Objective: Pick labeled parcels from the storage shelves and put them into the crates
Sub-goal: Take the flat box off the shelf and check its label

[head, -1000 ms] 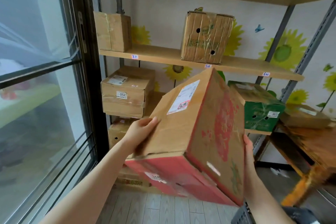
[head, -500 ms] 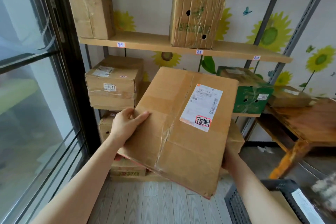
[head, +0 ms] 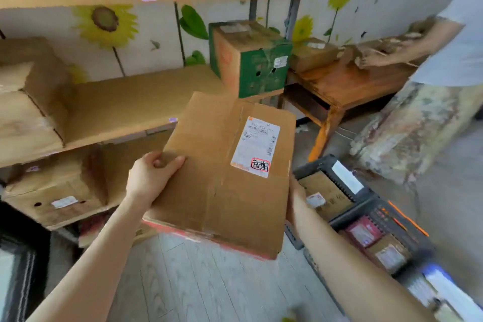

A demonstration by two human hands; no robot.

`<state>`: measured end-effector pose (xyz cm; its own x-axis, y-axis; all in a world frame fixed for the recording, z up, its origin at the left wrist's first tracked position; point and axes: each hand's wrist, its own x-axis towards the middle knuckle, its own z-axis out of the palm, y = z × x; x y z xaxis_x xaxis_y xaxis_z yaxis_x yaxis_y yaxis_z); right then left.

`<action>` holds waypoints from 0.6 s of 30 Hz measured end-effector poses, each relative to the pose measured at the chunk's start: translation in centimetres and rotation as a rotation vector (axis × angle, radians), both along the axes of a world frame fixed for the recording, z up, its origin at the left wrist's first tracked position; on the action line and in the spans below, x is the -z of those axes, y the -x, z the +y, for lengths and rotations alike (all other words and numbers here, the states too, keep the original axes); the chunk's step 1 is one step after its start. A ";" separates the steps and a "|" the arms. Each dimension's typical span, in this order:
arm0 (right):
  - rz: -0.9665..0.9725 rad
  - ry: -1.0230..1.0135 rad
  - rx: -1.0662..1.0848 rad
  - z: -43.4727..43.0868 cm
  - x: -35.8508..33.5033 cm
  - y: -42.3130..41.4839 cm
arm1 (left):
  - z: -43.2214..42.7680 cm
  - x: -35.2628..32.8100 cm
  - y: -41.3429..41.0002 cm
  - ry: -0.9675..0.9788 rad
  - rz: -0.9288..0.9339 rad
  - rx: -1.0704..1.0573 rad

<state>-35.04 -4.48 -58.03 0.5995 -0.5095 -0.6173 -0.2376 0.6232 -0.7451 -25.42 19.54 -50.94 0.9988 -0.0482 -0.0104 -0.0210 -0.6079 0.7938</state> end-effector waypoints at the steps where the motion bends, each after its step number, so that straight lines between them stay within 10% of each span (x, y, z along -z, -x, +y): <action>1: 0.011 -0.039 0.040 -1.8 0.9 0.6 | -2.6 0.8 -0.4 -0.040 0.019 0.048; 18: 0.193 -0.140 0.344 -35.9 16.5 1.8 | -46.8 18.5 -10.7 -0.327 0.362 0.551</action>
